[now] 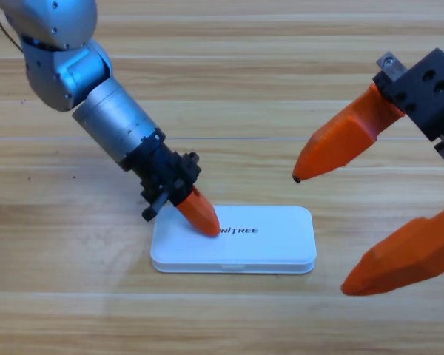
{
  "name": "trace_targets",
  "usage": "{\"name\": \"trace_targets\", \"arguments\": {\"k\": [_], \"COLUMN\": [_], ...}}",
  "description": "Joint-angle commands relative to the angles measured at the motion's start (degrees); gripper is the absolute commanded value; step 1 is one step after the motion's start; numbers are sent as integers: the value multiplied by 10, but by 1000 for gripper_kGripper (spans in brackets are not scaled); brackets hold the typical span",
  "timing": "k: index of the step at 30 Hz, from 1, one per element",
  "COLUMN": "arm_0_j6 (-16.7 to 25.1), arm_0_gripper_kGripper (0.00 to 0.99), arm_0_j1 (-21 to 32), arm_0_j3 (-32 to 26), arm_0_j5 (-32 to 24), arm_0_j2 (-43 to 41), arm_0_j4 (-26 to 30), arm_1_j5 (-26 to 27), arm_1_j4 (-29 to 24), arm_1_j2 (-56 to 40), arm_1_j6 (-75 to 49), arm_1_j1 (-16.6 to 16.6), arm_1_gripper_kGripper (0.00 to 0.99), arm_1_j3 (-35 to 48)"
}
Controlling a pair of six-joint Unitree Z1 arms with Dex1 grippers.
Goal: Clean up eraser and pencils
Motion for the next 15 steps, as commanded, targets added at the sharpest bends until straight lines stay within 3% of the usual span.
{"name": "trace_targets", "arguments": {"k": [1, 9, 15], "arm_0_j6": [-11, -23, -42], "arm_0_gripper_kGripper": [0, 0, 0], "arm_0_j1": [-21, -22, -21], "arm_0_j3": [34, 50, 66], "arm_0_j5": [9, 26, 61], "arm_0_j2": [10, -7, -101], "arm_0_j4": [-19, -33, -28], "arm_1_j5": [13, 13, 13], "arm_1_j4": [-21, -22, -23], "arm_1_j2": [1, 1, 2], "arm_1_j6": [3, 3, 3], "arm_1_j1": [5, 5, 5], "arm_1_gripper_kGripper": [914, 914, 914], "arm_1_j3": [16, 15, 15]}}
